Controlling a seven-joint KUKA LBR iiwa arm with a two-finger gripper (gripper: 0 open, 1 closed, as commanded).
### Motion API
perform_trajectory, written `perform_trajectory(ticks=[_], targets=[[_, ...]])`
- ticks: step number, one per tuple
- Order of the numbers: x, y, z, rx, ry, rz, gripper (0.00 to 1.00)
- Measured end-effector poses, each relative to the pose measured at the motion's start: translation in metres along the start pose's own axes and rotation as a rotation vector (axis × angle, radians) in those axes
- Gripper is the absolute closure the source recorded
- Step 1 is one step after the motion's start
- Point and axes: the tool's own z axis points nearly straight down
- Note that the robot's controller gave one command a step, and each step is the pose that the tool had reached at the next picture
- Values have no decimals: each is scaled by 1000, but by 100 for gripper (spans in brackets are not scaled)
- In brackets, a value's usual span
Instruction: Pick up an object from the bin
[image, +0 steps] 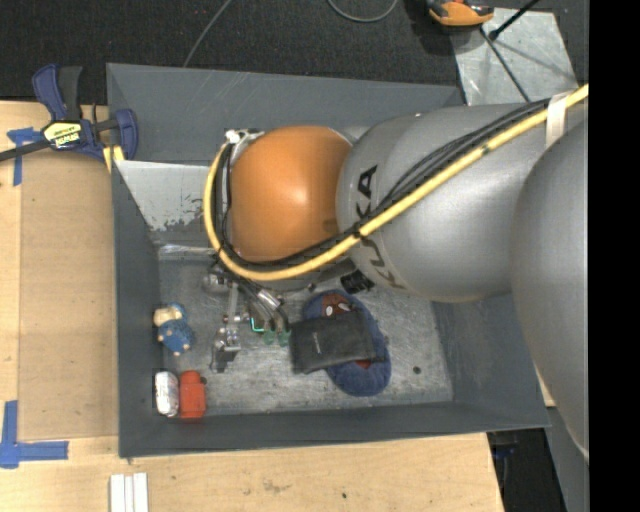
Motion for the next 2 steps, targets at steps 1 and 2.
perform_trajectory(ticks=[1,2], targets=[[-41,23,120,0,-21,-415,0],[-44,24,92,1,-13,-824,0]])
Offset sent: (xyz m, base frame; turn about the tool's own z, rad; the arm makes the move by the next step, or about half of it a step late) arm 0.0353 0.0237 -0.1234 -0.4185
